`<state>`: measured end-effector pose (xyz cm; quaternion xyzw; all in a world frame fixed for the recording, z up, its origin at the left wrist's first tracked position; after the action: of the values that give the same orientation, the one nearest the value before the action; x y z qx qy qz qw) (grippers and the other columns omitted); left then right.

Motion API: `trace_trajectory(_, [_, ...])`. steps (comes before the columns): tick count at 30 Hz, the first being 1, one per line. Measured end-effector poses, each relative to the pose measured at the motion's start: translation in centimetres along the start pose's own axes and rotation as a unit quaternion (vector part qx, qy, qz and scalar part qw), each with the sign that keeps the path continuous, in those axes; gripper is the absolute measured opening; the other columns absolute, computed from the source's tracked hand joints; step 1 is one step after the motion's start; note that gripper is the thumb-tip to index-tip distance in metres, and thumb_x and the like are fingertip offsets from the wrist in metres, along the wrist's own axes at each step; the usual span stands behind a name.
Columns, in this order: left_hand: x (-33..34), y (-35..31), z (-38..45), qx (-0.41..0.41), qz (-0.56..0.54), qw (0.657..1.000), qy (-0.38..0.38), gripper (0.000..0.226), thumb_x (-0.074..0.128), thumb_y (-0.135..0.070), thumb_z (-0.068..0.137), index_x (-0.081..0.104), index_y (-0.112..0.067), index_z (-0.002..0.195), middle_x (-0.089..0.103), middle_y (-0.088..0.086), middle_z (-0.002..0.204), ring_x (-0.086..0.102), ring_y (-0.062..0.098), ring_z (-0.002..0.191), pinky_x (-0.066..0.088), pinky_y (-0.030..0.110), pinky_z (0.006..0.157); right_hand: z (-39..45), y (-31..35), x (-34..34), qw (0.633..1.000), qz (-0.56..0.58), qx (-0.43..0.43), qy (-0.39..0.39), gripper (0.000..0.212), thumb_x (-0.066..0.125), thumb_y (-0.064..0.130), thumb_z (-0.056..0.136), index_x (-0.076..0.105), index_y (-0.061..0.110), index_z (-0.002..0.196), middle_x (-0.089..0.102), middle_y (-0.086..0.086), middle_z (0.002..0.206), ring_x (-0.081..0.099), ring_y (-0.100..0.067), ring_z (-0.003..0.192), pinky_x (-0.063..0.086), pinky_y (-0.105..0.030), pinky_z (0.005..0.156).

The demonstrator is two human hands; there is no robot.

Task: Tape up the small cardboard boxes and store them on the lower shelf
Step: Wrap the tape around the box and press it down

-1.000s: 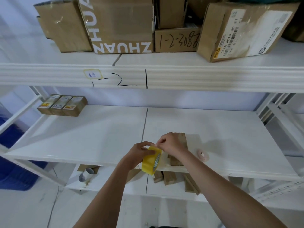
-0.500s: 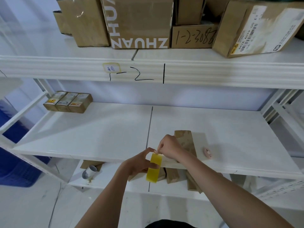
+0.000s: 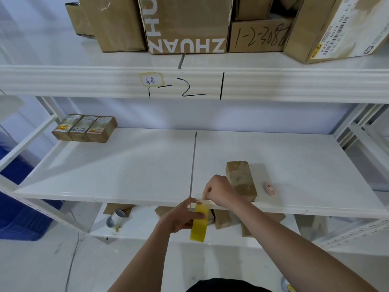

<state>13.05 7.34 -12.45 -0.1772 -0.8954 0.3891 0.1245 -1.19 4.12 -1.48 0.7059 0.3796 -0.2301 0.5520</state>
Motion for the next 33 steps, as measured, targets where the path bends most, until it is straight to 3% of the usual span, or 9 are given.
trace_trajectory(3, [0.0, 0.0, 0.1, 0.000, -0.006, 1.000, -0.009, 0.066, 0.089, -0.012, 0.075, 0.048, -0.027, 0.125, 0.066, 0.016, 0.120, 0.073, 0.030, 0.099, 0.062, 0.040, 0.076, 0.4, -0.4, 0.0, 1.000, -0.003, 0.015, -0.016, 0.004, 0.079, 0.006, 0.084, 0.082, 0.007, 0.086, 0.077, -0.004, 0.089, 0.072, -0.014, 0.082, 0.060, -0.028, 0.084])
trace_trajectory(6, [-0.1, 0.8, 0.6, -0.019, -0.040, 0.998, -0.052, 0.077, 0.090, -0.010, 0.073, 0.034, -0.022, 0.125, 0.062, 0.022, 0.123, 0.071, 0.031, 0.091, 0.062, 0.042, 0.075, 0.9, -1.1, -0.1, 0.999, 0.004, 0.043, -0.014, 0.033, 0.087, 0.012, 0.078, 0.074, 0.008, 0.109, 0.066, -0.004, 0.112, 0.071, -0.020, 0.095, 0.056, -0.028, 0.084])
trace_trajectory(10, [0.0, 1.3, 0.8, -0.036, -0.036, 0.995, -0.086, 0.082, 0.089, -0.010, 0.075, 0.027, -0.017, 0.128, 0.060, 0.020, 0.117, 0.070, 0.027, 0.080, 0.062, 0.042, 0.070, 1.9, -1.2, 0.6, 0.999, -0.008, 0.051, 0.015, 0.009, 0.085, 0.012, 0.080, 0.080, 0.005, 0.082, 0.077, -0.006, 0.085, 0.071, -0.013, 0.073, 0.052, -0.021, 0.067])
trace_trajectory(14, [-0.4, 0.6, 0.8, -0.036, 0.034, 0.992, -0.116, 0.076, 0.091, -0.019, 0.074, 0.035, -0.014, 0.124, 0.063, 0.014, 0.113, 0.073, 0.025, 0.086, 0.062, 0.034, 0.061, 2.6, -1.1, 1.3, 0.998, -0.013, 0.057, 0.026, 0.007, 0.081, 0.013, 0.085, 0.080, 0.006, 0.085, 0.077, -0.006, 0.083, 0.068, -0.010, 0.069, 0.053, -0.023, 0.071])
trace_trajectory(19, [-0.1, 1.9, 1.4, -0.049, 0.003, 0.983, -0.177, 0.054, 0.091, -0.022, 0.074, 0.060, 0.000, 0.112, 0.072, 0.017, 0.103, 0.075, 0.028, 0.088, 0.063, 0.041, 0.078, 3.5, -1.0, 1.6, 0.997, -0.036, 0.064, 0.000, 0.007, 0.079, 0.013, 0.087, 0.081, 0.007, 0.091, 0.078, -0.007, 0.095, 0.074, -0.020, 0.092, 0.058, -0.030, 0.082])
trace_trajectory(23, [0.2, 3.1, 1.9, -0.073, -0.026, 0.983, -0.167, 0.044, 0.091, -0.022, 0.074, 0.058, 0.000, 0.095, 0.071, 0.014, 0.091, 0.073, 0.025, 0.080, 0.062, 0.033, 0.068, 3.8, -1.4, 2.0, 0.997, -0.047, 0.069, 0.004, 0.011, 0.080, 0.013, 0.086, 0.080, 0.004, 0.093, 0.077, -0.010, 0.100, 0.073, -0.023, 0.098, 0.059, -0.035, 0.091])
trace_trajectory(26, [0.2, 3.5, 2.2, -0.085, -0.026, 0.983, -0.163, 0.037, 0.089, -0.022, 0.076, 0.060, -0.002, 0.086, 0.070, 0.012, 0.087, 0.073, 0.026, 0.085, 0.062, 0.036, 0.077, 4.1, -1.8, 2.6, 0.996, -0.037, 0.078, 0.010, 0.012, 0.078, 0.008, 0.087, 0.079, -0.001, 0.096, 0.075, -0.014, 0.105, 0.072, -0.026, 0.101, 0.058, -0.035, 0.093])
trace_trajectory(29, [-0.1, 4.0, 2.6, -0.094, -0.014, 0.983, -0.157, 0.040, 0.089, -0.025, 0.077, 0.065, 0.000, 0.097, 0.073, 0.016, 0.101, 0.072, 0.030, 0.098, 0.060, 0.042, 0.090, 4.2, -2.2, 3.4, 0.995, -0.053, 0.076, 0.022, 0.010, 0.075, 0.005, 0.089, 0.078, -0.002, 0.096, 0.074, -0.015, 0.106, 0.071, -0.028, 0.101, 0.057, -0.037, 0.094])
trace_trajectory(33, [-0.2, 4.5, 3.0, -0.103, -0.013, 0.984, -0.145, 0.052, 0.087, -0.026, 0.079, 0.064, 0.004, 0.115, 0.070, 0.019, 0.114, 0.070, 0.032, 0.106, 0.056, 0.045, 0.096, 4.6, -2.5, 4.2, 0.994, -0.086, 0.071, 0.019, 0.006, 0.069, -0.001, 0.090, 0.075, -0.001, 0.092, 0.073, -0.013, 0.102, 0.071, -0.026, 0.096, 0.058, -0.039, 0.092])
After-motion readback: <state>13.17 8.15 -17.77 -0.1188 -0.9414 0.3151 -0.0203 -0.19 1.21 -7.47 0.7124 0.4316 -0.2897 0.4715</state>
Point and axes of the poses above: each hand's wrist, its own z-axis towards the middle knuckle, its own x-axis out of the palm, y = z × x, the point moved 6 cm from there along z, towards the middle knuckle
